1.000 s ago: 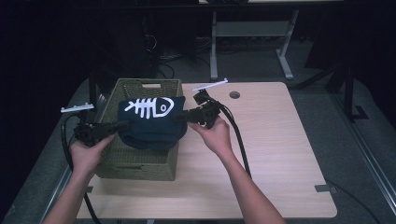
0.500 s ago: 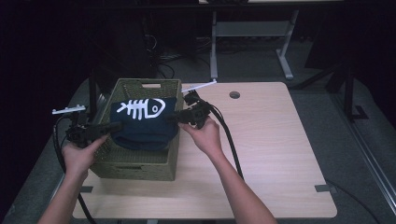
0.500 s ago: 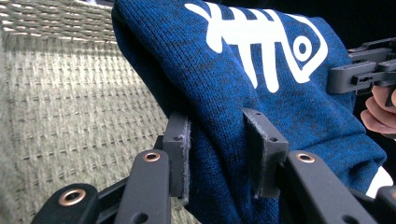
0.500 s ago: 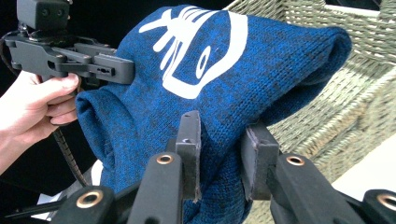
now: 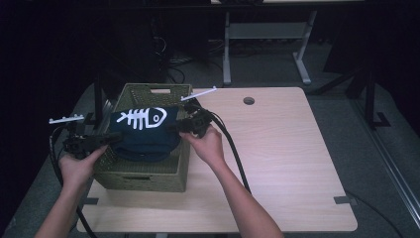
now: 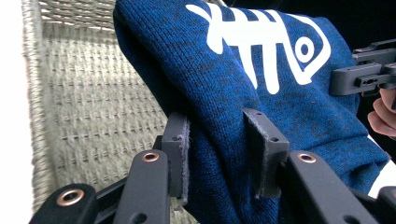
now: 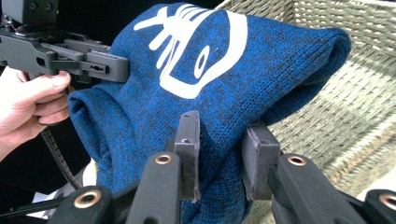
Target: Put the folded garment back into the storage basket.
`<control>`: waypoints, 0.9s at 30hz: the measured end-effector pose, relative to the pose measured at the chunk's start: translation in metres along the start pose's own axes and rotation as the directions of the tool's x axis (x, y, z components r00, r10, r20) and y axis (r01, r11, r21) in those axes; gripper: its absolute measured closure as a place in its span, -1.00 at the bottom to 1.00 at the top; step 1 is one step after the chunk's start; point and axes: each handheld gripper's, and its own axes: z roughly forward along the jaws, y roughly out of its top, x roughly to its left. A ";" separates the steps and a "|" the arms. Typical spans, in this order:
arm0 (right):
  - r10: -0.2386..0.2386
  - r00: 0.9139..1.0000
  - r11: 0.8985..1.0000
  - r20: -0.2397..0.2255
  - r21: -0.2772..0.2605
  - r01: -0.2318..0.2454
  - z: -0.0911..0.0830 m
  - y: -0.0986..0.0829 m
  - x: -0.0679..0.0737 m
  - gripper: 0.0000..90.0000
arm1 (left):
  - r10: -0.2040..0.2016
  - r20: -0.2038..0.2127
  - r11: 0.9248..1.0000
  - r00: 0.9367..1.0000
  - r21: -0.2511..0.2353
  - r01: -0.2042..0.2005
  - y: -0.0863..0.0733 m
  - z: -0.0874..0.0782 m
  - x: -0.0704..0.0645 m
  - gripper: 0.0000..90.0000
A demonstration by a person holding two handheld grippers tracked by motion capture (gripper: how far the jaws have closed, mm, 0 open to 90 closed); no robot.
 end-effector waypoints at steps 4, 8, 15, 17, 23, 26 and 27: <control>-0.001 1.000 1.000 0.002 0.008 0.001 0.007 0.000 0.000 0.57 | -0.011 0.000 1.000 1.000 0.008 0.011 -0.001 0.000 0.006 0.41; 0.000 1.000 1.000 0.004 0.021 0.000 0.016 0.000 -0.002 0.57 | -0.019 -0.007 1.000 1.000 0.017 0.020 -0.002 0.001 0.013 0.41; 0.004 1.000 1.000 0.013 0.025 -0.004 0.024 0.000 -0.004 0.56 | -0.022 -0.021 0.999 1.000 0.032 0.022 -0.002 0.003 0.018 0.41; 0.009 1.000 0.999 0.017 0.032 -0.009 0.027 0.000 -0.004 0.55 | -0.023 -0.029 0.999 0.999 0.038 0.024 -0.001 0.003 0.020 0.40; 0.009 1.000 0.999 0.024 0.038 -0.010 0.034 0.000 -0.004 0.55 | -0.036 -0.033 0.999 0.999 0.037 0.038 -0.001 0.004 0.026 0.39; 0.007 0.999 0.999 0.032 0.043 -0.008 0.036 0.000 -0.004 0.55 | -0.042 -0.037 0.998 0.998 0.043 0.044 -0.001 0.005 0.028 0.38; 0.005 0.999 0.999 0.035 0.047 -0.007 0.037 0.000 -0.004 0.54 | -0.044 -0.036 0.998 0.998 0.042 0.046 -0.001 0.005 0.028 0.37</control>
